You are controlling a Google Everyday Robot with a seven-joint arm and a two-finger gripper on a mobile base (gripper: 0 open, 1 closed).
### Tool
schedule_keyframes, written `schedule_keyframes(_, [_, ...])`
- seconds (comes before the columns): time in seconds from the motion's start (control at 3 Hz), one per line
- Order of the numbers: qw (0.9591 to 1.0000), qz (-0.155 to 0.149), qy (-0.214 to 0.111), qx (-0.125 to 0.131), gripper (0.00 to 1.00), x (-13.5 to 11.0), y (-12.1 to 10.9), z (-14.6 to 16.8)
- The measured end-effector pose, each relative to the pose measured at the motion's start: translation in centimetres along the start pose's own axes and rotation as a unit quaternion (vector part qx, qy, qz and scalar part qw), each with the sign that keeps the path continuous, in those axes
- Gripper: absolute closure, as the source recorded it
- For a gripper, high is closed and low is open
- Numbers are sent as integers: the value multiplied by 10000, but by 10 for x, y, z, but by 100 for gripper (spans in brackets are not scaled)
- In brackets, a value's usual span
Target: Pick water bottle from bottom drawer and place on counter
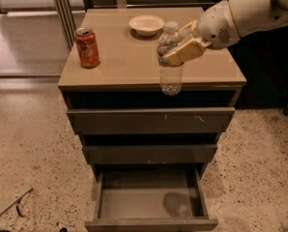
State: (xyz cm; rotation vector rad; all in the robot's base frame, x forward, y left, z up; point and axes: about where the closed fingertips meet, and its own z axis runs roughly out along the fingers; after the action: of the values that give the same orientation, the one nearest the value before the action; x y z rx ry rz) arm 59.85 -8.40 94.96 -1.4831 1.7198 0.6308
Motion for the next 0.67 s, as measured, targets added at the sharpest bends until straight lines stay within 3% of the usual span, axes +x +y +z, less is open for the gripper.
schedule_keyframes(0.67, [9990,-185,-179,369,100,-16,-82,9])
